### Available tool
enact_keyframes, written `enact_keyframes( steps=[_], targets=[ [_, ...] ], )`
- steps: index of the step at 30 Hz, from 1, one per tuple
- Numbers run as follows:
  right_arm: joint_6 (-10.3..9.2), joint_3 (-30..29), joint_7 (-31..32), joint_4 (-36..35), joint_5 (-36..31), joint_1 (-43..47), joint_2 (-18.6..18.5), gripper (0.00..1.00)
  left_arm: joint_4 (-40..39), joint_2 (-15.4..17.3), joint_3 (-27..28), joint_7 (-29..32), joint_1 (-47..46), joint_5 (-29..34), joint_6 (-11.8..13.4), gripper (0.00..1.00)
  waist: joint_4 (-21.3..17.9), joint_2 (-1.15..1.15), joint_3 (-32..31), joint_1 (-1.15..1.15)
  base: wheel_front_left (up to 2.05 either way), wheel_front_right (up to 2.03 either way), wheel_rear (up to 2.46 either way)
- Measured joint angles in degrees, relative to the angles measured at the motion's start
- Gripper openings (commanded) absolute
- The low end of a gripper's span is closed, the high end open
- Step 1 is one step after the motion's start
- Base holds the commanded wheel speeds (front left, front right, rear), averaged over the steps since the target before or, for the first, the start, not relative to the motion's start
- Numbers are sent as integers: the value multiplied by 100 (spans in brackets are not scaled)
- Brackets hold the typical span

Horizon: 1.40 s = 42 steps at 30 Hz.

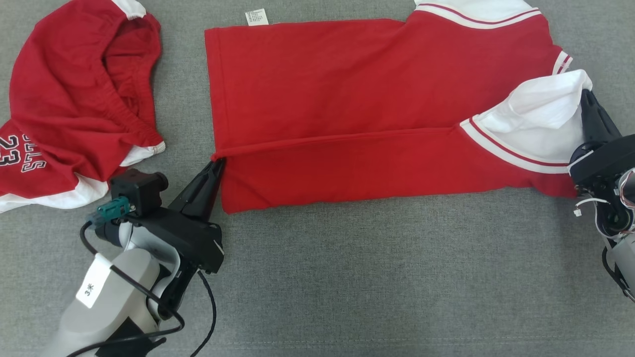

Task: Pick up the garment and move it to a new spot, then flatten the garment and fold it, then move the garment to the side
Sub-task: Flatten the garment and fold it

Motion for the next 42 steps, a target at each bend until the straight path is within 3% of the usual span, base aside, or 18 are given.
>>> enact_keyframes(
  steps=[12,13,14,15,16,31,42],
  targets=[
    [0,185,-1,216,-4,-218,125,0,374,-115,-91,63,-183,1,-100,0,-32,0,78,0,0,0,0],
    [0,226,-2,253,-4,-262,138,0,413,-136,-96,71,-221,1,-102,11,-41,0,89,0,0,0,0],
    [0,226,-2,253,-4,-262,138,25,413,-136,-96,71,-221,1,-102,41,-41,0,89,0,0,0,0],
    [0,240,-4,282,-5,-283,148,73,437,-149,-99,71,-225,1,-113,94,-44,-1,92,0,0,0,0],
    [0,247,-9,308,-5,-297,155,100,468,-164,-104,71,-226,1,-145,100,-46,0,94,0,0,0,0],
    [0,428,-235,485,5,-206,232,100,735,-174,-51,-58,-135,16,-194,100,-86,-1,-369,-1,0,0,0],
    [0,611,-355,248,-3,469,234,100,644,-92,154,-113,681,15,-82,100,-188,-1,-974,-1,0,0,0]
  ],
)
